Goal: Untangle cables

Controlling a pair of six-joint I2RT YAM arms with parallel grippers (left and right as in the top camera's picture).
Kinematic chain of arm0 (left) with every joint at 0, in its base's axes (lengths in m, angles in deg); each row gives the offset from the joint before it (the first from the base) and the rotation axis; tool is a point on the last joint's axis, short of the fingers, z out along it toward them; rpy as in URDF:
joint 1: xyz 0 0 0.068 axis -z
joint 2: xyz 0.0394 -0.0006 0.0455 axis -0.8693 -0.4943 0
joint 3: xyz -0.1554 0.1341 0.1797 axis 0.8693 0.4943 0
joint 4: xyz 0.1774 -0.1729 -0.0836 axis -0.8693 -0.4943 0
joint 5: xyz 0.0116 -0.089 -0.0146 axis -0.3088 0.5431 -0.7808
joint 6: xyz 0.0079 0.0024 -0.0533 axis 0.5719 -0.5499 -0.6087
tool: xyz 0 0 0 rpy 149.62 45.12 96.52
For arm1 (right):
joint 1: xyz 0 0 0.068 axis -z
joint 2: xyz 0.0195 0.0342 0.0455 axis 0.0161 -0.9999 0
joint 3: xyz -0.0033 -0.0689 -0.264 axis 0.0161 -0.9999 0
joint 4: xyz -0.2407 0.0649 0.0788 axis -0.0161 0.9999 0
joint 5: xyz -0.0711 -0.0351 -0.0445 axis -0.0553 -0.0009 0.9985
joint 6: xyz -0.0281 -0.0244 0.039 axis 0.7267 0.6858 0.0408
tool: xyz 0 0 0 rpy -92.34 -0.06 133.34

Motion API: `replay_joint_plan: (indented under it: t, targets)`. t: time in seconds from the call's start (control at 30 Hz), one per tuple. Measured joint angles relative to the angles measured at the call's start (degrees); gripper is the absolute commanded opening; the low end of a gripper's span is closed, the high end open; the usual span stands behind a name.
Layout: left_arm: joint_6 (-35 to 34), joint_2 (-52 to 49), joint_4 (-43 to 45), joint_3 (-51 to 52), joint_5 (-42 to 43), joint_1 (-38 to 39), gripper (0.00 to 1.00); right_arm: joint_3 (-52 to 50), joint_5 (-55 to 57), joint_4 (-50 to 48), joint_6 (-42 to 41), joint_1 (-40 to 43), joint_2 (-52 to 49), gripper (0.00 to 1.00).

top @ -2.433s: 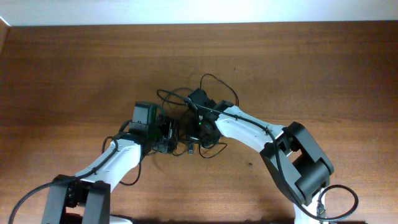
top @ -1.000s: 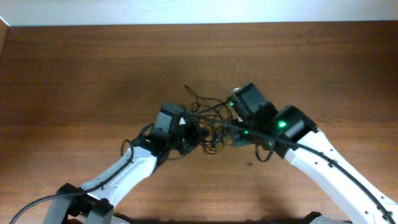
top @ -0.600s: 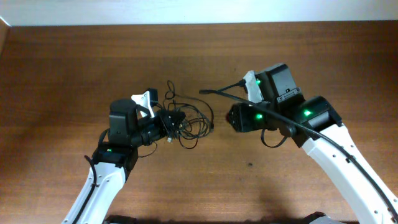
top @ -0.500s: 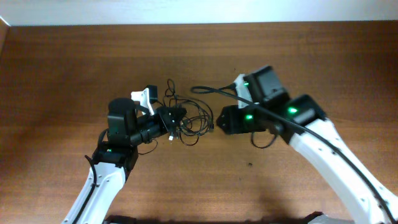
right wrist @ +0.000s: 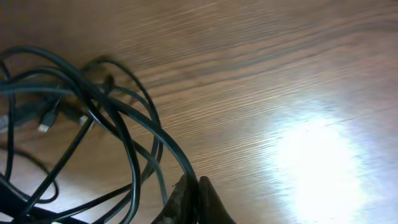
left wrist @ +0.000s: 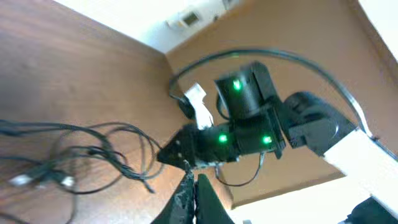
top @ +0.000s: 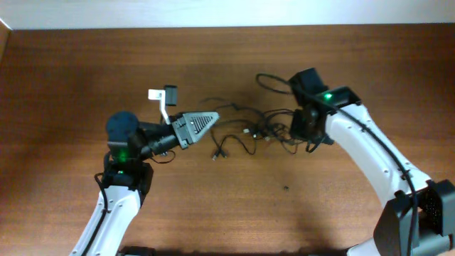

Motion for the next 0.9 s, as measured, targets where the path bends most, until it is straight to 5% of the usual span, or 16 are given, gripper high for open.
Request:
replay_joint_plan:
  t: [0.07,0.17,0.2,0.27,0.43,0.53,0.57,0.6,0.63,0.7,0.77,0.9]
  targets:
    - [-0.07,0.04,0.02,0.0,0.0,-4.07,0.14,0.0,0.22,0.74,0.68,2.82,0.0,0.04]
    - [-0.26,0.04,-4.22,-0.22,-1.49,-4.0,0.82,0.0,-5.2,0.87,5.57,4.42,0.0,0.04]
    - [-0.28,0.17,-8.07,-0.37,-3.85,-0.44,0.89,0.0,-7.76,0.87,7.43,3.89,0.0,0.04]
    - [-2.25,0.15,-14.1,-0.42,-13.84,10.75,0.68,0.0,-11.17,0.7,9.92,1.62,0.37,0.04]
    - [-26.14,-0.48,-25.94,-0.63,-35.39,27.12,0.95,0.02,-12.74,0.31,10.75,0.79,7.41,0.04]
    - [-39.1,-6.29,-20.55,-0.55,-39.54,30.95,0.88,0.09,-13.73,0.37,10.73,-3.61,11.47,0.04]
    - [-40.63,-9.33,-15.67,-0.37,-39.91,32.06,0.74,0.11,-13.92,0.55,10.73,-5.49,12.02,0.04]
    - [-41.46,-12.07,-11.06,-0.46,-40.11,32.68,0.41,0.13,-14.16,0.61,10.75,-8.2,12.55,0.04]
    - [-42.16,-17.07,-7.3,-0.68,-40.41,33.11,0.23,0.13,-14.69,0.72,10.73,-11.87,13.11,0.04]
    - [-42.75,-21.16,-6.03,-0.68,-41.18,33.11,0.17,0.11,-14.75,1.81,10.75,-12.72,14.73,0.04]
    - [-41.88,-22.86,-7.89,-0.81,-40.52,32.85,0.01,0.11,-11.39,6.45,10.71,-13.05,18.86,0.04]
    - [-29.55,-22.91,7.15,-1.66,-25.66,26.95,0.02,0.13,-1.55,12.15,5.46,-13.42,24.59,0.04]
